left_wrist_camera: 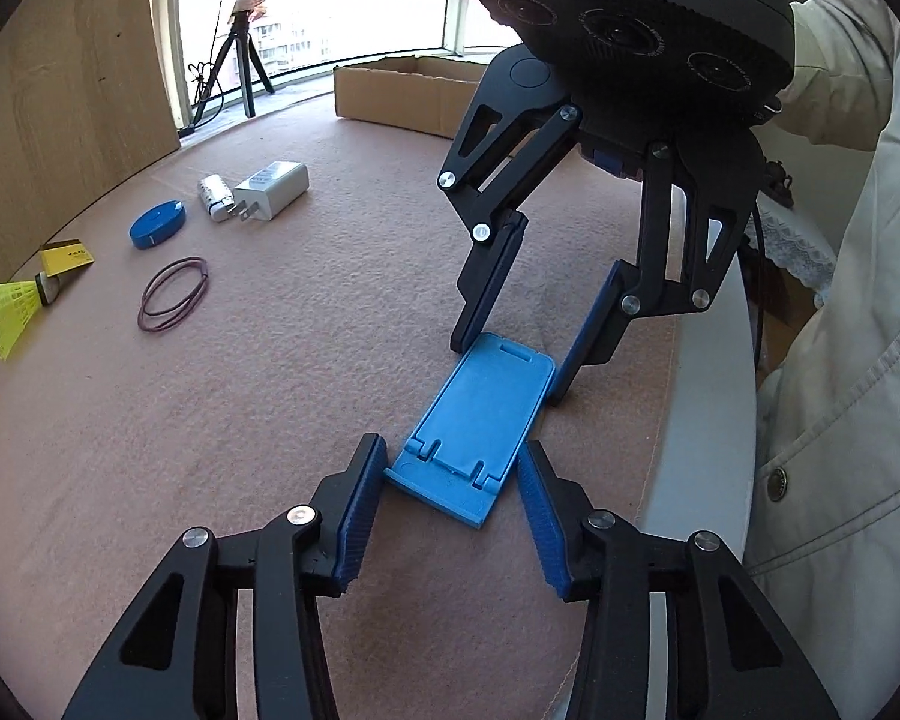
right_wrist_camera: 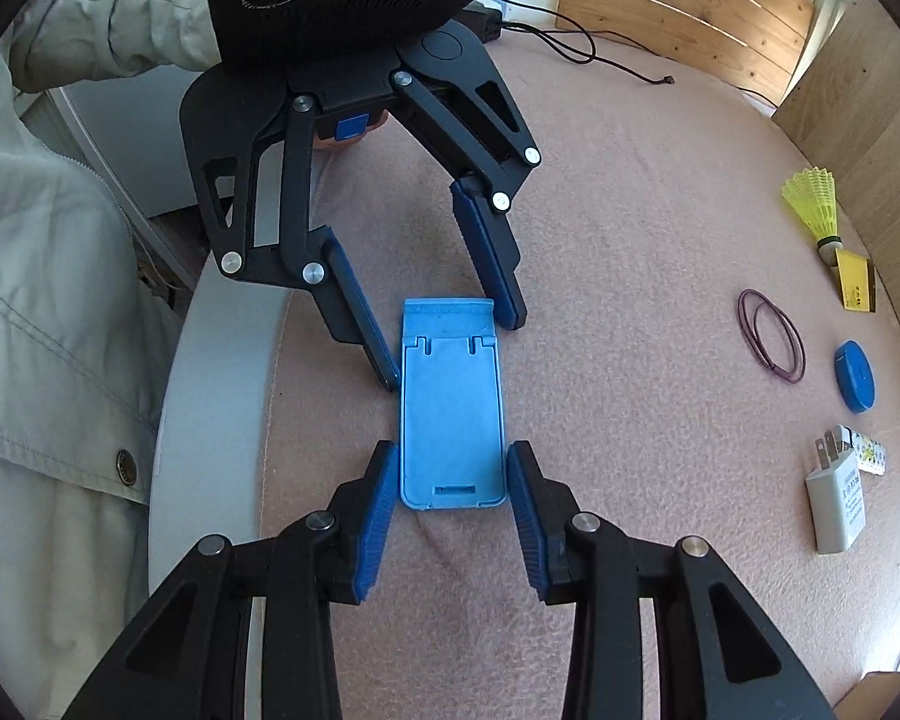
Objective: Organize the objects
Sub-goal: 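Lift the phone stand with the right tool while the left tool grasps it too, then carry the phone stand into the box and open both tools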
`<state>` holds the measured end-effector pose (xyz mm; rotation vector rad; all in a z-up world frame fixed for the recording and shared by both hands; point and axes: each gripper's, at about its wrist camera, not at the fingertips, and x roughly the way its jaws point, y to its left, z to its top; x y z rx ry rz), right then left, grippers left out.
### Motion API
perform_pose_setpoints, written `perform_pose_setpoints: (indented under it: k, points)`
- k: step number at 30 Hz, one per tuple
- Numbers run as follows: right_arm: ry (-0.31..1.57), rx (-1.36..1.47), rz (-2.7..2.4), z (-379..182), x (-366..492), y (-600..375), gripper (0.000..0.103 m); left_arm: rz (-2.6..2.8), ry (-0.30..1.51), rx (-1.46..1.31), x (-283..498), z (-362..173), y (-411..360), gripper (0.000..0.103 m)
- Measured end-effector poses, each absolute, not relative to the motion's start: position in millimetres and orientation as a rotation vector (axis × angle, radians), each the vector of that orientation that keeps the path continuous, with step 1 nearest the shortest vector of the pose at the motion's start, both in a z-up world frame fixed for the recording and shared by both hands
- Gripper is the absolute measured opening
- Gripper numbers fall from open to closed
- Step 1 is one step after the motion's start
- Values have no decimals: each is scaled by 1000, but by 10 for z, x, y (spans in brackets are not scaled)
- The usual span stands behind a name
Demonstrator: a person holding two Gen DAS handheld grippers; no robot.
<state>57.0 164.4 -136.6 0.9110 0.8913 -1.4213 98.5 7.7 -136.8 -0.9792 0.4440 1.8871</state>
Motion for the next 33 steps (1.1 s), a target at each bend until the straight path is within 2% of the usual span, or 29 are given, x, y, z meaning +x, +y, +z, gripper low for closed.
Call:
perform_pose_setpoints:
  k: [9,23,33]
  points:
    - [808,960,-1436,-1347,513,1627,34,1875,418,-982,933,-1325,72,47]
    - [888,814,-1487,-798,496,1805,34,1941,493,-884,872,-702,249,47]
    - [881,767,-1609,-548,364,2467,34,1904,600,-843,566,-371,1018,47]
